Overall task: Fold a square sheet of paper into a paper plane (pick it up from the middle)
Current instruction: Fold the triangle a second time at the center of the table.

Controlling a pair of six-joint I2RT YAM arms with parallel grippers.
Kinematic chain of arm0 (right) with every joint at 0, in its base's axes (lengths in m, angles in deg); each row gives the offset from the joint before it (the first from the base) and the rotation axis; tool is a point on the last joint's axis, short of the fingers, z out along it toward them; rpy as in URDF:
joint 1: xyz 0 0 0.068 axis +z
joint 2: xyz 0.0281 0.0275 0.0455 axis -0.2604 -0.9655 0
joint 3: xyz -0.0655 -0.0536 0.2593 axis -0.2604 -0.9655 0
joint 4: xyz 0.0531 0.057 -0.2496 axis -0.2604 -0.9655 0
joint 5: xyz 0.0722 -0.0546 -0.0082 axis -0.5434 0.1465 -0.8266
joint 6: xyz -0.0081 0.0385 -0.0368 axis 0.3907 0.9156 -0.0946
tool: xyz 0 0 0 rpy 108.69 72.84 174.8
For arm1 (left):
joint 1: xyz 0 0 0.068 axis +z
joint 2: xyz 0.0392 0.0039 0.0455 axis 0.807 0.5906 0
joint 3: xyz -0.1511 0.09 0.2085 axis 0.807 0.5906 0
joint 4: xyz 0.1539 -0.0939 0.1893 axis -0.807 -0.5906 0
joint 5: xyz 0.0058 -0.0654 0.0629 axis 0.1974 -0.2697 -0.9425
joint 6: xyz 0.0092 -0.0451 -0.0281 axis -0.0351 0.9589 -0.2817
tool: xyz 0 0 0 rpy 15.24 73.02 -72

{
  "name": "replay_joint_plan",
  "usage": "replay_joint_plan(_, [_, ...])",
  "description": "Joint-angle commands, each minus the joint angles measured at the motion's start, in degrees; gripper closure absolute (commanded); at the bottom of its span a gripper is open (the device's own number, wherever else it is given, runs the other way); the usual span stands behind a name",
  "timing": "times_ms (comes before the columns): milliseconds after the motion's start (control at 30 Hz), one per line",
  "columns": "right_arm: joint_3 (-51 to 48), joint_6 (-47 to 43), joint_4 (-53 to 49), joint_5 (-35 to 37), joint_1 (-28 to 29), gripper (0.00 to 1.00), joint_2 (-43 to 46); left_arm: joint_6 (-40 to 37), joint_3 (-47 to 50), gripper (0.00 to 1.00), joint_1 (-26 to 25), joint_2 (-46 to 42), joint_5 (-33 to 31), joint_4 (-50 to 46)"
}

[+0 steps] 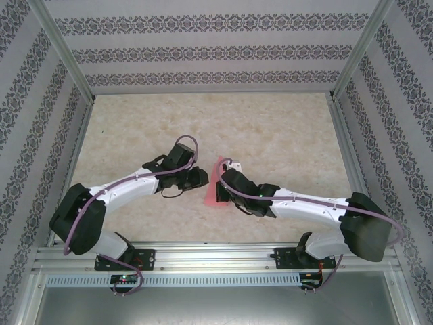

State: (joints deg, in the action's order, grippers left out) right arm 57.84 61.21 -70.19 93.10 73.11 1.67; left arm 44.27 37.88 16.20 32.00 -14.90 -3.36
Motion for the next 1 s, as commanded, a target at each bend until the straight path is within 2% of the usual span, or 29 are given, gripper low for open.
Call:
replay_joint_plan(0, [0.0,2.4,3.8,-2.1,1.1,1.0,-1.8,3.1,2.3,0.78,-0.9,0.8,0.5,5.0])
replay_joint_plan(267, [-1.5,2.7,4.8,-1.3,1.7,1.0,-2.8,4.2,1.0,0.94,-3.1,7.4,1.1,6.2])
replay_joint_plan(633, [-4.3,3.5,7.4,-4.2,0.6,1.0,-3.0,5.0,1.5,0.97,-5.6,12.8,-1.0,7.8])
replay_joint_plan(967, [-8.9,3.0,12.6,-12.4,-3.8,1.0,-1.9,4.1,2.3,0.98,-6.0,13.9,-3.7,6.7])
